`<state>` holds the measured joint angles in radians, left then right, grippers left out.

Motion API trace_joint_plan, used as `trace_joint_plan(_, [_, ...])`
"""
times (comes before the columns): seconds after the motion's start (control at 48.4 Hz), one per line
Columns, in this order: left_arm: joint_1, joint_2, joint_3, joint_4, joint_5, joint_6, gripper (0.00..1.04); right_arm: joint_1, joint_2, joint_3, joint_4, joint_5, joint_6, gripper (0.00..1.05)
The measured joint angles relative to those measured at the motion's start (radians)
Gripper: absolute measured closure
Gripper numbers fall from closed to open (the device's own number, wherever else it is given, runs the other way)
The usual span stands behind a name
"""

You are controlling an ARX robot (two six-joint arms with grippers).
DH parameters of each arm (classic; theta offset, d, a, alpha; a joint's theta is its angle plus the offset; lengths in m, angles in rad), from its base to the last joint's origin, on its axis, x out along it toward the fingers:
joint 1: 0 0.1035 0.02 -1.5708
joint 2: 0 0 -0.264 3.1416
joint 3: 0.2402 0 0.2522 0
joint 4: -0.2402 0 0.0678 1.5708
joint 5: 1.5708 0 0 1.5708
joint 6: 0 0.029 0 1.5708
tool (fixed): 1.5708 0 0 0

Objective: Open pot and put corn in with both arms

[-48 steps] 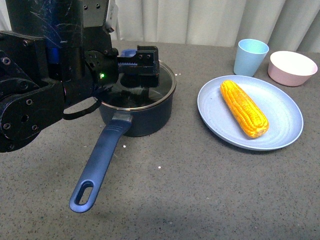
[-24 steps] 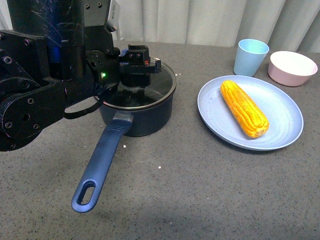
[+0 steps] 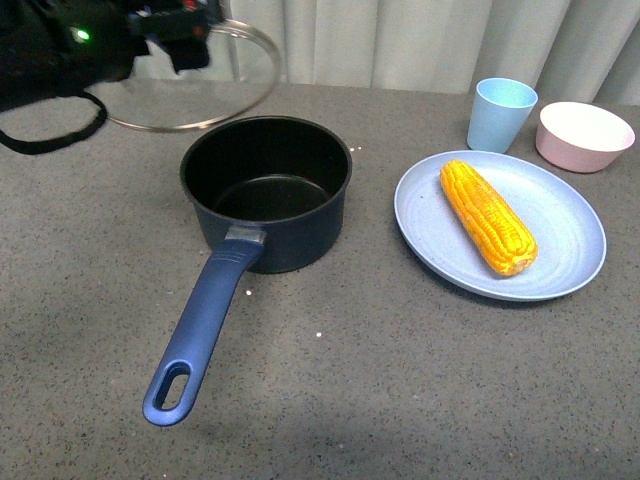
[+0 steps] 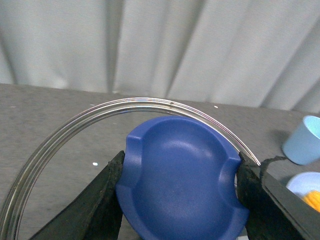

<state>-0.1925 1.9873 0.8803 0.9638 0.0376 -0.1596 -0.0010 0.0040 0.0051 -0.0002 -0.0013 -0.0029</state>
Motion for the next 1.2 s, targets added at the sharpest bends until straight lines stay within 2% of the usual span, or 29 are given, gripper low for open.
trace_joint_plan(0.289, [0.186,0.105,-0.002,0.055,0.014,0.008,0.48,0.0,0.0,0.0,0.0,0.0,0.0,0.09])
trace_joint_plan(0.413, [0.226,0.216,-0.002,0.097,0.01,-0.012,0.48,0.0,0.0,0.0,0.0,0.0,0.0,0.09])
trace_joint_plan(0.991, [0.254,0.373,0.024,0.103,0.024,-0.044,0.48,0.0,0.0,0.0,0.0,0.0,0.0,0.09])
trace_joint_plan(1.012, [0.254,0.373,0.024,0.103,0.025,-0.045,0.47,0.0,0.0,0.0,0.0,0.0,0.0,0.09])
trace_joint_plan(1.198, [0.257,0.324,-0.002,0.102,0.014,-0.045,0.07,0.0,0.0,0.0,0.0,0.0,0.0,0.09])
